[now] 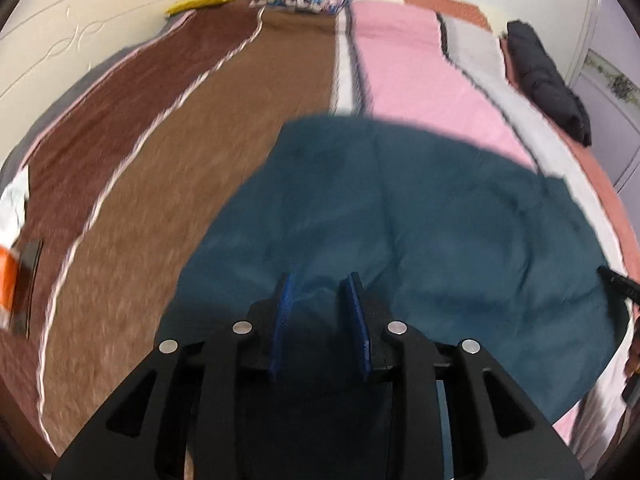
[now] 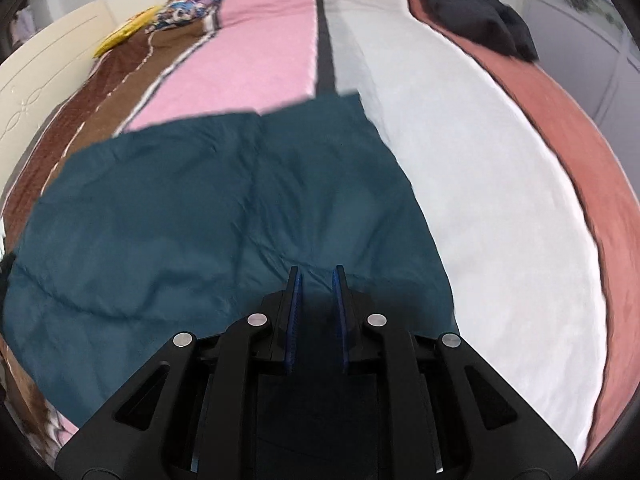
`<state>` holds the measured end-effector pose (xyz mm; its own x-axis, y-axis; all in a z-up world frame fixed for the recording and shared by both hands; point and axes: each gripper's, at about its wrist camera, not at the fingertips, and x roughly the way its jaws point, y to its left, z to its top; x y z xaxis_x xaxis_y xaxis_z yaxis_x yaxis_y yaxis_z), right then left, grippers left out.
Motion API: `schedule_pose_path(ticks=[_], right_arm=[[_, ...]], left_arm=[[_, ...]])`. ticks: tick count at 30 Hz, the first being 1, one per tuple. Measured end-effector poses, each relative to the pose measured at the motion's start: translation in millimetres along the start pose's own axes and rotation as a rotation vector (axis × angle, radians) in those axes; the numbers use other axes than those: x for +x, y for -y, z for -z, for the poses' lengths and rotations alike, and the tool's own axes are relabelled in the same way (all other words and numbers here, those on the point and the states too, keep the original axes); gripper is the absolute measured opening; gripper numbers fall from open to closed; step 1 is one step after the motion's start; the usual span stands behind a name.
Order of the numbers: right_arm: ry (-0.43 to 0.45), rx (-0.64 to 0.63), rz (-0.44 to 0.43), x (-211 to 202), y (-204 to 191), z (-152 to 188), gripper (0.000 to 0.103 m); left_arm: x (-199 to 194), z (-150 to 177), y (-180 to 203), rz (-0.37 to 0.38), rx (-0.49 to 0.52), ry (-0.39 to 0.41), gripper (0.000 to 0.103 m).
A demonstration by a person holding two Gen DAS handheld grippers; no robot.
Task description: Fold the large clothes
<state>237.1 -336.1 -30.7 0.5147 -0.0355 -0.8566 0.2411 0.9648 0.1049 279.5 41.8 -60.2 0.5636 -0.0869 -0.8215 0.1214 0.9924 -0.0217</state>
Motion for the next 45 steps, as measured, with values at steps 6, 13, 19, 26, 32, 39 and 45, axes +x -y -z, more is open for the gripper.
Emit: schedule_pose_path(ticks=[6,13,19,26,32,39,45], right_arm=[[-0.070,0.045,-0.043,32.7,4.1,-1.9,0.016],[0.006,0.153,-0.143,-39.8,34.2,3.0,0.019],[-0.042,0.117,-0.180,-76.6,41.8,60.7,0.020],[-0.172,0.182,-0.137,-20.1,46.8,88.3,0.020],[-0.172,0.109,-0.033,-12.5,23.9,86.1,0.021],[-0.171,0.118,0.017,-22.4,20.7,78.1,0.023],[-0.090,0.147,-0.002,-50.1,8.1,80.8,0.023]], left_arm=[[27.0,5.4,-3.0,-0.039,-0.015,0.020,0.030],[-39.6,3.2,-48.1,0.112,-0.170,0.068,0.031],[-74.1,37.6,-59.4,0.179,-0.190,0.056,0.039],[-29.9,65.4,-49.3,0.127,-0.106,-0.034,0.042],[-12.5,78.2,-72.0,0.182,-0.211,-0.069,0.057],[-68.6,85.5,-89.9,0.232,-0.273,0.059,0.054],[-73.1,100.6,-95.1,0.353,-0.396,0.122,0.047]])
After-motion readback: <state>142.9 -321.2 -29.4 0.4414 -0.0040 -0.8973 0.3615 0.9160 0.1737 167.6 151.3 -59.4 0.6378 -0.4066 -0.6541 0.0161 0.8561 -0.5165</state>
